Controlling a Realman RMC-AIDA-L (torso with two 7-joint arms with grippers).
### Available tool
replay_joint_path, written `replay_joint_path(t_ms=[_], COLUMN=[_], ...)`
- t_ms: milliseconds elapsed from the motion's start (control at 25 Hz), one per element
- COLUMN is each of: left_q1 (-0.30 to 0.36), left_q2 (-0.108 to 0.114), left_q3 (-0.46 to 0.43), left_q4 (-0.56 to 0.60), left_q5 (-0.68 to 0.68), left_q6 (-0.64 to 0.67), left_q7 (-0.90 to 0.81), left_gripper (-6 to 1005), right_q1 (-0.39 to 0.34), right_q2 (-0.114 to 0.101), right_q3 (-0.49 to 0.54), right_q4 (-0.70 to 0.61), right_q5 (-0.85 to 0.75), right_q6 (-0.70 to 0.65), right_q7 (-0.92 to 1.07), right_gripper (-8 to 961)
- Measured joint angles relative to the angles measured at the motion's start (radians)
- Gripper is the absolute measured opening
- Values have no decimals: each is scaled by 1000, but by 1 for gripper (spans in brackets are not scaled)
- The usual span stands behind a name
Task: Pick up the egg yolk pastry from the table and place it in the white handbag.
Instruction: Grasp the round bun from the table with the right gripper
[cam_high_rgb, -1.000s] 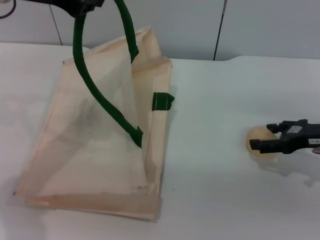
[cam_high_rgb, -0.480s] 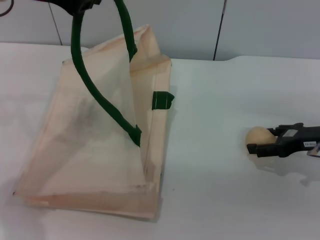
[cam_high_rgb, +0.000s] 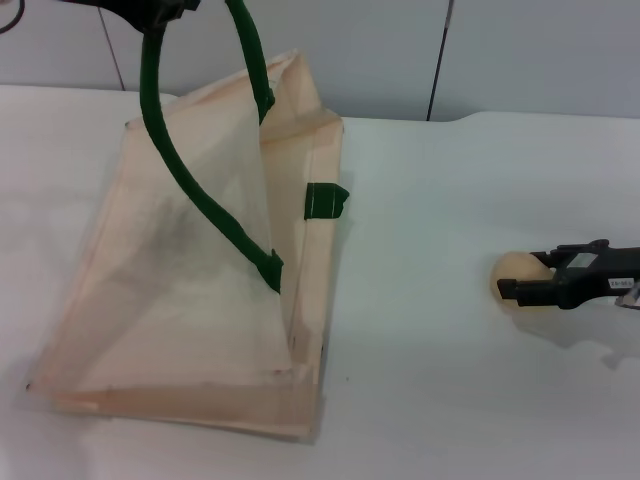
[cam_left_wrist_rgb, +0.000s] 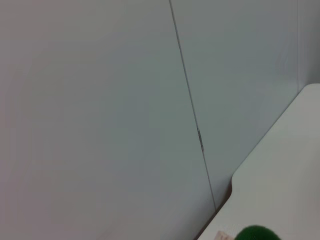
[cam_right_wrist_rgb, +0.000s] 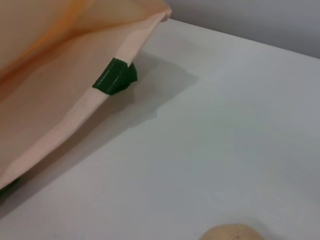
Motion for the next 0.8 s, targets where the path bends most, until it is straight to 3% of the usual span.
replay_joint_path(t_ms=[400, 800], left_q1=[0, 4], left_q2=[0, 0], left_q3=[-7, 1], left_q4=[0, 29], left_q5=[-4, -11], left_q6=[1, 0], left_q7=[4, 3], left_gripper=[123, 124], right_q1=[9, 15], right_q2=[-1, 5], right_q3=[3, -4], right_q4=[-1, -89], right_q5=[25, 234], right_q6=[20, 230], right_q7=[-31, -96], right_gripper=[672, 619])
